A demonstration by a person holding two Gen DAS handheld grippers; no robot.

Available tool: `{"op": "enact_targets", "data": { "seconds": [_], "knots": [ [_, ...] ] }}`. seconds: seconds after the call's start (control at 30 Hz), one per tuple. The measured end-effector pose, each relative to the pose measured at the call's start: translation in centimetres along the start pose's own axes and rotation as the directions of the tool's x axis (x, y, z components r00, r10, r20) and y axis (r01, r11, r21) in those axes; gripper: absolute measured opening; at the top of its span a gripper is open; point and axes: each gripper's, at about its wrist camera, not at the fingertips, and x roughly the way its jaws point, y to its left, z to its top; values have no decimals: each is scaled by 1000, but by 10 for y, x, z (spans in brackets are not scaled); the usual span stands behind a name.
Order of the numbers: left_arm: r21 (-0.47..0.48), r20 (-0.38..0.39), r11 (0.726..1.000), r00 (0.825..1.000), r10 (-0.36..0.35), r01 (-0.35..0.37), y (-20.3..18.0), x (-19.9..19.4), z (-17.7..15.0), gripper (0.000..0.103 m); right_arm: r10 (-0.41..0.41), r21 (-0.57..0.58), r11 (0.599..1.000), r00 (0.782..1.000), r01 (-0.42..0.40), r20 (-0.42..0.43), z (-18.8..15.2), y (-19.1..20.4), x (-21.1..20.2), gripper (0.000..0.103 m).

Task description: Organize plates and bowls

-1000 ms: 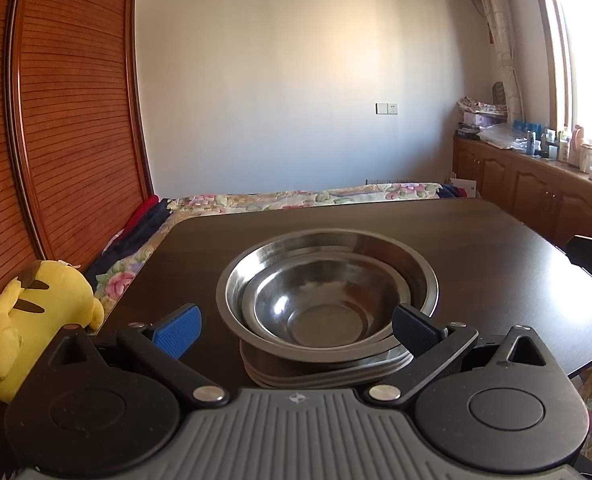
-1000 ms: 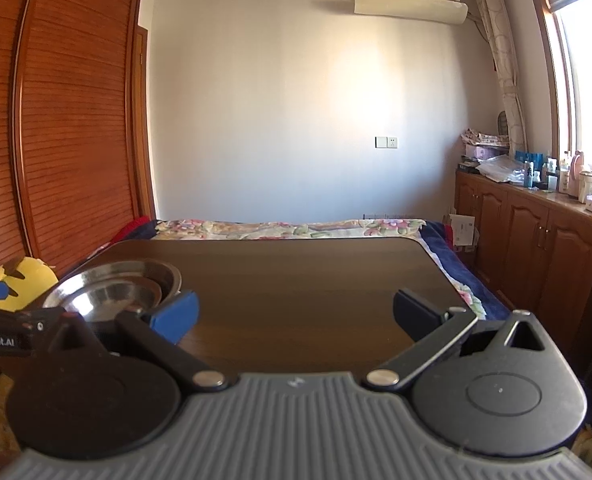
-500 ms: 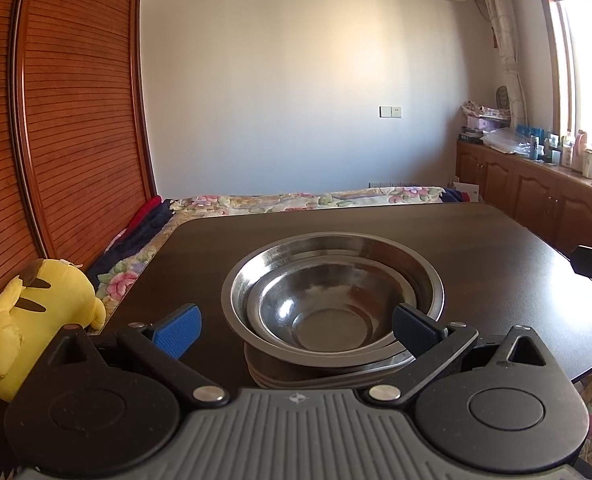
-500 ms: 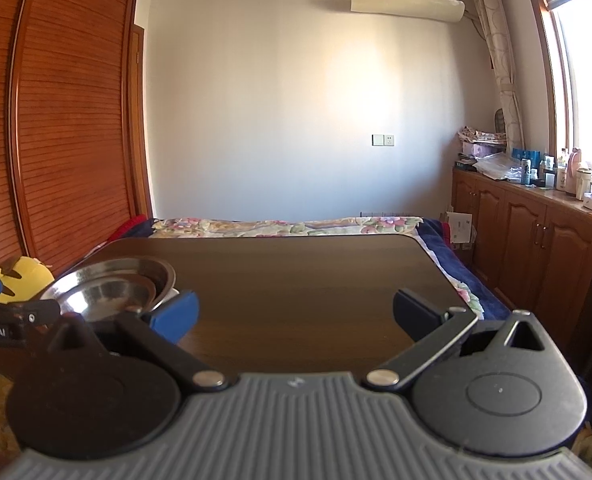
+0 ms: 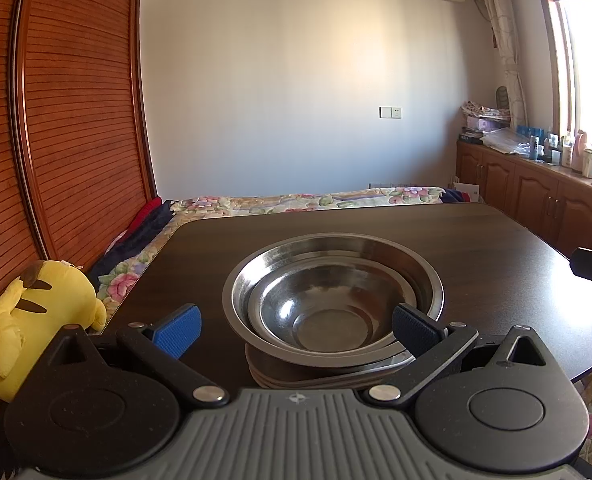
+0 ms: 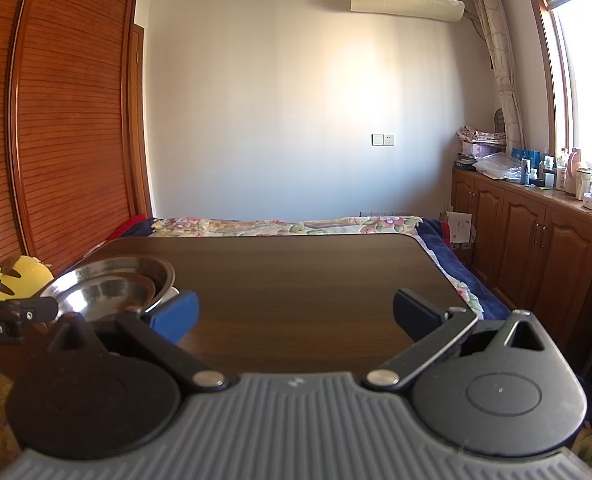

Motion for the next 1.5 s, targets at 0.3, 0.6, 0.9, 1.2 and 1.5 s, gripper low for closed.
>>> {"op": "enact_targets", "data": {
  "seconds": [0.3,0.6,0.9,1.2,1.5],
  "knots": [
    [-2,2,1000,1000,-2,2,-1,0,1,103,-2,1,1000,1000,2,-3,0,0,0,103],
    [-3,8,1000,1000,0,0,-2,-2,1,103,0,4,1000,1000,0,-4,0,1,0,103],
    [-2,9,1000,1000,-1,1,-1,-2,2,103,1,4,1000,1000,-1,-3,0,1,0,103],
    [-2,10,1000,1000,-3,3,-1,-2,2,103,2,4,1000,1000,-2,-3,0,1,0,103],
    [0,12,1000,1000,-1,1,-1,-2,2,103,2,4,1000,1000,-2,-2,0,1,0,103]
  ]
}}
